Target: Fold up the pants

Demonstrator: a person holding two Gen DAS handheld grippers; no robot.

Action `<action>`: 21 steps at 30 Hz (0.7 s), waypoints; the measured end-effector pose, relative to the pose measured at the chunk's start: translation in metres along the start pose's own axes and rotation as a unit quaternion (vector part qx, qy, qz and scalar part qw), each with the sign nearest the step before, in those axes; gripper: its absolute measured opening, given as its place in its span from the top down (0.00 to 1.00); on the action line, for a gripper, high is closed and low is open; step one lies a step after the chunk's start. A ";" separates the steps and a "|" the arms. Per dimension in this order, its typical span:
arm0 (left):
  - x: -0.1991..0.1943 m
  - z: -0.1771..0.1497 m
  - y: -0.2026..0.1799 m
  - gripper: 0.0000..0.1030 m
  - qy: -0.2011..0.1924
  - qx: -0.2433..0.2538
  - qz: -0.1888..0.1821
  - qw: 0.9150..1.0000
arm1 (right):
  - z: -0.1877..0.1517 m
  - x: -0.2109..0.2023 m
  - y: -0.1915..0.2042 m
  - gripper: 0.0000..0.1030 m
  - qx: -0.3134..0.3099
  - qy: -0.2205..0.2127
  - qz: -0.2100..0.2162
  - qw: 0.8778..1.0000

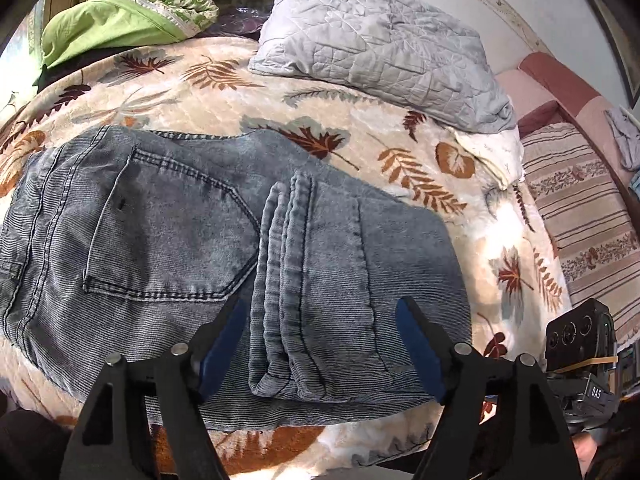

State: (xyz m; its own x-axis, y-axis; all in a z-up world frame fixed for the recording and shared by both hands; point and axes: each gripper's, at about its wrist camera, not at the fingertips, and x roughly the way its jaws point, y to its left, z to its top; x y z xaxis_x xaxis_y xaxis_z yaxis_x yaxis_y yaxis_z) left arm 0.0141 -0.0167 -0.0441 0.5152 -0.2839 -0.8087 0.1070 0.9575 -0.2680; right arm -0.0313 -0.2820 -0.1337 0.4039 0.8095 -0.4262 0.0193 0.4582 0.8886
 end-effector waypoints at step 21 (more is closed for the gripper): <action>0.033 -0.023 -0.012 0.22 0.026 0.064 0.101 0.992 | -0.006 -0.011 -0.008 0.18 -0.021 -0.029 0.033 0.999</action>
State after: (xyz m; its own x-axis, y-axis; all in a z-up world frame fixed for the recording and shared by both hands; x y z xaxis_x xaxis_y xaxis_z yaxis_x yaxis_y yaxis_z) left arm 0.0103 -0.0391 -0.0798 0.4935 -0.0847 -0.8656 0.1156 0.9928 -0.0313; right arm -0.0417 -0.2917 -0.1373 0.4547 0.8167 -0.3554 -0.0462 0.4201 0.9063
